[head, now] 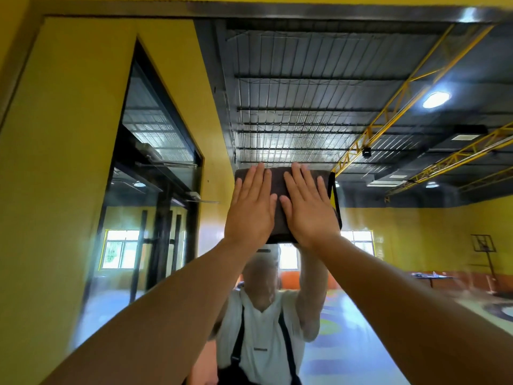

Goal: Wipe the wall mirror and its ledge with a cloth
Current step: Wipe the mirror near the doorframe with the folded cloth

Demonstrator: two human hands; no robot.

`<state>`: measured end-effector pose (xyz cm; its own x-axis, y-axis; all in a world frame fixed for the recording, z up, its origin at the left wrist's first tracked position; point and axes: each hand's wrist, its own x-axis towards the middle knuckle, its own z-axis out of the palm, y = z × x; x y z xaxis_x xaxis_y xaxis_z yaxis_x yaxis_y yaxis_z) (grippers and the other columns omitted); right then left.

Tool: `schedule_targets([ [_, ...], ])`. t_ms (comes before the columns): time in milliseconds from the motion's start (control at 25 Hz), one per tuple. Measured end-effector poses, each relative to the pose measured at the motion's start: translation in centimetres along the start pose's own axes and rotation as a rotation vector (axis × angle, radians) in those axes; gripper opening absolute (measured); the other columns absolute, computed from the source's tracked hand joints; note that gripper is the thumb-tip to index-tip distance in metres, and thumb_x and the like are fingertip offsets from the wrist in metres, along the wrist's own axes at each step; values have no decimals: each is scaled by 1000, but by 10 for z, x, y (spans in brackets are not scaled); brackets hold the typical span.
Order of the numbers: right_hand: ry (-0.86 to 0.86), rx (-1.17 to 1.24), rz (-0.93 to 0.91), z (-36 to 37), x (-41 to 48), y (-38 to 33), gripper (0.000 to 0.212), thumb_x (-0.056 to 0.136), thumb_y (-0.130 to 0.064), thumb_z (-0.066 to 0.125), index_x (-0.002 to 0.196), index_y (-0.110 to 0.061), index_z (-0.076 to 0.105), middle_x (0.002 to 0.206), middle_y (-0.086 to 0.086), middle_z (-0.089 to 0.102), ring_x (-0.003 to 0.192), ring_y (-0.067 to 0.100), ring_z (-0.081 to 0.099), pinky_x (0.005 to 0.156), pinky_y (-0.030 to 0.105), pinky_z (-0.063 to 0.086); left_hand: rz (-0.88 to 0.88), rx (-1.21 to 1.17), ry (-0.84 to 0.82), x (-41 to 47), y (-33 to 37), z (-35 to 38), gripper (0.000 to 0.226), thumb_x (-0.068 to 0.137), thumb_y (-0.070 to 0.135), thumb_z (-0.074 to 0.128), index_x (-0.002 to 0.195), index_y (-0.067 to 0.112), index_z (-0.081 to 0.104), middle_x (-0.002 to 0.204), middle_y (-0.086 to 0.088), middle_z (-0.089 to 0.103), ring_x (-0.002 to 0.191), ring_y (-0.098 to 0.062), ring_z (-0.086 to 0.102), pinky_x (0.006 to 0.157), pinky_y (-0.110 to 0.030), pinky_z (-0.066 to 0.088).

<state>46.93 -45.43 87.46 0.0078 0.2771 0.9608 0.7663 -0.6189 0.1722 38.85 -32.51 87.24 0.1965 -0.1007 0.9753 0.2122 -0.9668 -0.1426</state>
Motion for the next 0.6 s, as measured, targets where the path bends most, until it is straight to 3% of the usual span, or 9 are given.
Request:
schedule_targets([
  [80, 42, -62, -15, 9, -7, 6, 64, 106, -48, 13, 163, -19, 14, 171, 0, 0, 158, 16, -10, 128, 40, -6, -3, 88, 40, -6, -1, 11, 60, 109, 38, 8, 163, 11, 12, 172, -7, 4, 159, -20, -4, 130, -43, 2],
  [200, 109, -77, -25, 13, -10, 5, 60, 107, -44, 21, 163, -21, 21, 171, 3, 10, 159, 20, 1, 128, 42, 1, 48, 126, 46, -8, -6, 13, 60, 109, 39, 8, 163, 16, 14, 172, -9, 5, 159, -23, -4, 129, -46, 5],
  [360, 101, -85, -23, 17, -32, 4, 57, 108, -42, 20, 163, -26, 21, 171, 3, 10, 159, 21, 2, 128, 42, 1, 78, 143, 65, -28, -5, 17, 57, 110, 38, 15, 163, 18, 23, 171, -11, 11, 159, -26, 3, 129, -47, 6],
  [600, 115, -79, -23, 34, -111, -9, 54, 109, -38, 25, 159, -20, 34, 169, 7, 22, 158, 26, 13, 127, 48, 12, 91, 133, 24, -105, 7, 27, 55, 110, 35, 25, 162, 17, 27, 171, -12, 14, 159, -27, 7, 129, -48, 9],
])
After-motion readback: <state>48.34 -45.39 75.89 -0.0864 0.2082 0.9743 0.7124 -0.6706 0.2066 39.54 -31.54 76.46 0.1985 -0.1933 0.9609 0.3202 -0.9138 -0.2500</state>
